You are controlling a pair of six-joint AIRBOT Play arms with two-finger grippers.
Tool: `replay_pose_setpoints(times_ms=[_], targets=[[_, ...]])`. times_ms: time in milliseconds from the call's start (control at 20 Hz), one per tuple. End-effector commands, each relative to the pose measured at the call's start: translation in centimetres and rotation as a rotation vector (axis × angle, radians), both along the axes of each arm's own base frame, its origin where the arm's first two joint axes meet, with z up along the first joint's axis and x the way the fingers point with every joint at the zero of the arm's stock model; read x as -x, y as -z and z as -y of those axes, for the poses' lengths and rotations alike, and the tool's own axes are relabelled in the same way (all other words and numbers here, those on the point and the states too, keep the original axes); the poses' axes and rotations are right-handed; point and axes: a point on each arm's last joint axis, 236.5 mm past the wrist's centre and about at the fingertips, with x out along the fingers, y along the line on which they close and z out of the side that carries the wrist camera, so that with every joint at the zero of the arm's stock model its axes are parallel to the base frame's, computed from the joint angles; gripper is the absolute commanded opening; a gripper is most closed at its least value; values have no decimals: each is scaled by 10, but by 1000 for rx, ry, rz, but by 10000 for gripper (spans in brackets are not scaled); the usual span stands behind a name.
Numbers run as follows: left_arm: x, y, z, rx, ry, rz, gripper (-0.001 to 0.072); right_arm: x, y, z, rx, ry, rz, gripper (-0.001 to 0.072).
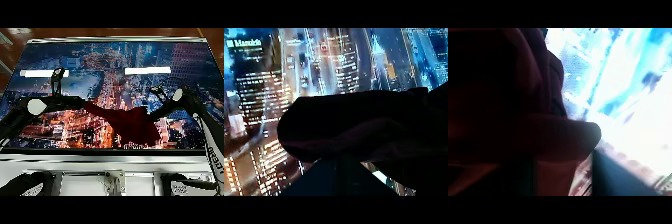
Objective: Fold the shirts.
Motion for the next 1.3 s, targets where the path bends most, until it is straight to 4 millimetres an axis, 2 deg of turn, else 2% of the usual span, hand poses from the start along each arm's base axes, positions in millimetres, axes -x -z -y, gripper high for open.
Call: replay_pose_setpoints(times_ms=[0, 50, 150, 250, 300, 350, 400, 450, 550, 650, 750, 800, 900, 1050, 1150, 1250], targets=[[-1, 0, -1, -4, 0, 2, 38, 10, 14, -5, 10, 12, -69, 73], [-1, 0, -2, -4, -5, 2, 38, 12, 10, -5, 8, 20, -75, 68], [-7, -4, -10, -2, -25, 6, 38, 15, -11, -5, 8, 19, -86, 69], [-17, -25, -20, 3, -42, 28, 37, 3, -53, -6, -1, 24, 1, 68], [-22, -48, -27, -5, -45, 64, 36, -6, -86, -7, -9, 39, 75, 69], [-27, -76, -34, -25, -44, 120, 36, -11, -122, -7, -18, 52, 154, 69], [-29, -115, -42, -49, -46, 203, 37, -11, -167, -7, -27, 55, 247, 69], [-28, -157, -50, -67, -52, 296, 36, -9, -212, -7, -35, 56, 354, 69], [-12, -255, -69, -78, -84, 514, 37, 5, -318, -1, -54, 88, 642, 69], [25, -351, -83, -13, -120, 720, 37, 30, -421, 10, -106, 196, 943, 69], [67, -418, -93, 78, -149, 860, 38, 70, -503, 12, -219, 277, 1180, 68], [87, -443, -96, 121, -151, 917, 38, 89, -531, 9, -279, 288, 1255, 68], [120, -474, -98, 199, -140, 998, 38, 119, -562, -2, -372, 266, 1334, 68], [150, -490, -100, 250, -125, 1044, 38, 137, -572, -7, -404, 250, 1351, 68], [164, -494, -105, 250, -126, 1063, 38, 141, -581, -1, -392, 264, 1399, 68], [166, -476, -110, 183, -128, 1011, 38, 141, -603, 8, -391, 288, 1493, 68]])
